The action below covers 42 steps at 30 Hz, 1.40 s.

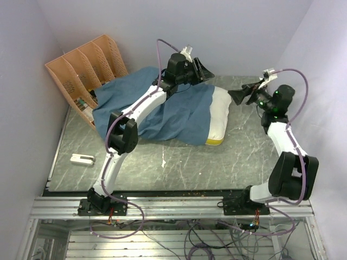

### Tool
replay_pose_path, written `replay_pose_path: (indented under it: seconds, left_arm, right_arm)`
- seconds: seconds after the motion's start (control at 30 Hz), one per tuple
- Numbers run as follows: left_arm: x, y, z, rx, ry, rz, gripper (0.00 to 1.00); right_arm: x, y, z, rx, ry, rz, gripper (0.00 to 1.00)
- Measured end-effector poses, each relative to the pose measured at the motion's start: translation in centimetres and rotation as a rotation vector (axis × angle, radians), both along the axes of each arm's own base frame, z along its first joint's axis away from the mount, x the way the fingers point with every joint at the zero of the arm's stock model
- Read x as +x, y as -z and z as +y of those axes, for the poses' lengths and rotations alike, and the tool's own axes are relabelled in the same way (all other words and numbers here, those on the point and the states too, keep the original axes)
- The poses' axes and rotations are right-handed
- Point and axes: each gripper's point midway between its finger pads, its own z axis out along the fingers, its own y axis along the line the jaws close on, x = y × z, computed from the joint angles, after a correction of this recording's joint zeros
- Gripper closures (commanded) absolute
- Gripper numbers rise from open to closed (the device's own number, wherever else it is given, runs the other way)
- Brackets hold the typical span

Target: Put the pillow into the pillowcase

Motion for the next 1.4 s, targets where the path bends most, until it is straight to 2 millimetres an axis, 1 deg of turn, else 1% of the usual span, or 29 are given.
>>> replay_pose_path:
  seconds: [0.03,0.07,0.1,0.13,0.2,0.27,0.3,0.33,0.37,0.43,0.5,0.53,0.57,0.6,0.63,0.7,0.77,0.83,0.87,0.93,1.0,1.03,1.07,1.1,1.13,1.2,1.23,1.33,1.4]
  left_arm:
    - [-0.3,-0.3,-0.3,-0.016,0.024,-0.003,0.30]
    - [-0.6,-0.7,-0.5,-0.032,0.047,-0.010,0.23]
    - [-1.0,-1.1,-0.7,-0.048,0.072,-0.025,0.19]
    - [-1.4,-1.5,-0.8,-0.051,0.097,-0.045,0.17]
    - [-2.1,-1.4,-0.4,-0.007,0.117,-0.086,0.14]
    - [-3.7,-0.7,1.1,0.080,0.110,-0.125,0.14]
    - [-4.9,-0.5,2.3,0.132,0.095,-0.148,0.14]
    - [-6.2,-0.8,3.4,0.169,0.082,-0.173,0.15]
    - [-7.8,-1.3,4.6,0.202,0.063,-0.212,0.15]
    - [-11.0,-2.5,6.4,0.237,0.028,-0.285,0.15]
    - [-14.6,-3.4,7.3,0.254,-0.009,-0.341,0.15]
    - [-16.4,-3.5,7.2,0.261,-0.027,-0.356,0.15]
    - [-17.6,-3.2,6.9,0.269,-0.041,-0.358,0.15]
    - [-18.6,-2.4,6.3,0.283,-0.052,-0.351,0.15]
    - [-19.4,-1.2,5.6,0.304,-0.061,-0.335,0.15]
    - [-20.4,2.6,4.2,0.370,-0.082,-0.281,0.15]
    - [-20.6,7.4,3.3,0.457,-0.112,-0.213,0.15]
    - [-20.4,12.3,3.1,0.549,-0.143,-0.151,0.16]
    - [-20.2,14.6,3.3,0.598,-0.160,-0.124,0.17]
    - [-19.8,18.7,4.0,0.687,-0.194,-0.080,0.17]
    - [-19.4,21.4,4.3,0.745,-0.216,-0.049,0.18]
    - [-19.3,22.3,4.2,0.763,-0.224,-0.038,0.21]
    - [-19.0,22.8,4.0,0.771,-0.232,-0.031,0.30]
    - [-18.8,22.9,3.8,0.775,-0.241,-0.025,0.40]
    - [-18.6,22.9,3.6,0.774,-0.249,-0.022,0.47]
    - [-18.4,22.6,3.5,0.771,-0.261,-0.023,0.61]
    - [-18.5,22.5,3.4,0.770,-0.263,-0.023,0.63]
    - [-18.5,22.2,3.5,0.768,-0.261,-0.024,0.65]
    - [-18.7,21.7,3.5,0.762,-0.253,-0.025,0.65]
  right_arm:
    - [-0.7,-0.6,-0.5,-0.029,-0.021,-0.027,0.05]
    - [-1.3,-1.0,-0.7,-0.059,-0.043,-0.049,0.05]
    - [-2.1,-1.4,-0.7,-0.102,-0.075,-0.071,0.05]
    - [-3.1,-1.6,-0.3,-0.158,-0.127,-0.096,0.05]
    - [-4.9,-1.6,0.6,-0.272,-0.228,-0.139,0.05]
    - [-7.0,-0.5,1.3,-0.374,-0.323,-0.169,0.03]
    - [-8.0,0.4,1.6,-0.414,-0.363,-0.178,0.03]
    - [-8.8,1.6,1.8,-0.445,-0.396,-0.182,0.03]
    - [-9.8,3.4,2.0,-0.467,-0.429,-0.169,0.03]
    - [-11.2,6.9,2.2,-0.460,-0.471,-0.101,0.03]
    - [-12.0,9.9,2.3,-0.419,-0.495,-0.010,0.04]
    - [-12.1,11.3,2.4,-0.391,-0.501,0.041,0.04]
    - [-12.1,12.3,2.4,-0.363,-0.504,0.089,0.04]
    - [-12.0,13.0,2.4,-0.339,-0.503,0.125,0.04]
    - [-11.8,13.7,2.3,-0.315,-0.496,0.163,0.04]
    - [-11.3,14.9,2.2,-0.264,-0.471,0.245,0.04]
    - [-10.8,15.6,2.1,-0.223,-0.451,0.297,0.04]
    - [-10.3,16.1,2.0,-0.185,-0.426,0.340,0.05]
    - [-10.1,16.2,2.0,-0.172,-0.414,0.355,0.05]
    - [-9.7,16.5,1.9,-0.148,-0.389,0.382,0.06]
    - [-9.4,16.7,1.7,-0.135,-0.368,0.400,0.06]
    - [-9.2,16.9,1.7,-0.127,-0.358,0.411,0.07]
    - [-9.1,17.0,1.6,-0.122,-0.351,0.418,0.10]
    - [-9.0,17.2,1.6,-0.118,-0.343,0.426,0.13]
    - [-8.8,17.3,1.5,-0.115,-0.337,0.433,0.15]
    - [-8.7,17.6,1.4,-0.109,-0.328,0.444,0.16]
    - [-8.6,17.8,1.5,-0.106,-0.327,0.451,0.16]
    - [-8.7,18.6,1.8,-0.093,-0.332,0.481,0.17]
    - [-8.8,19.3,2.6,-0.081,-0.350,0.509,0.23]
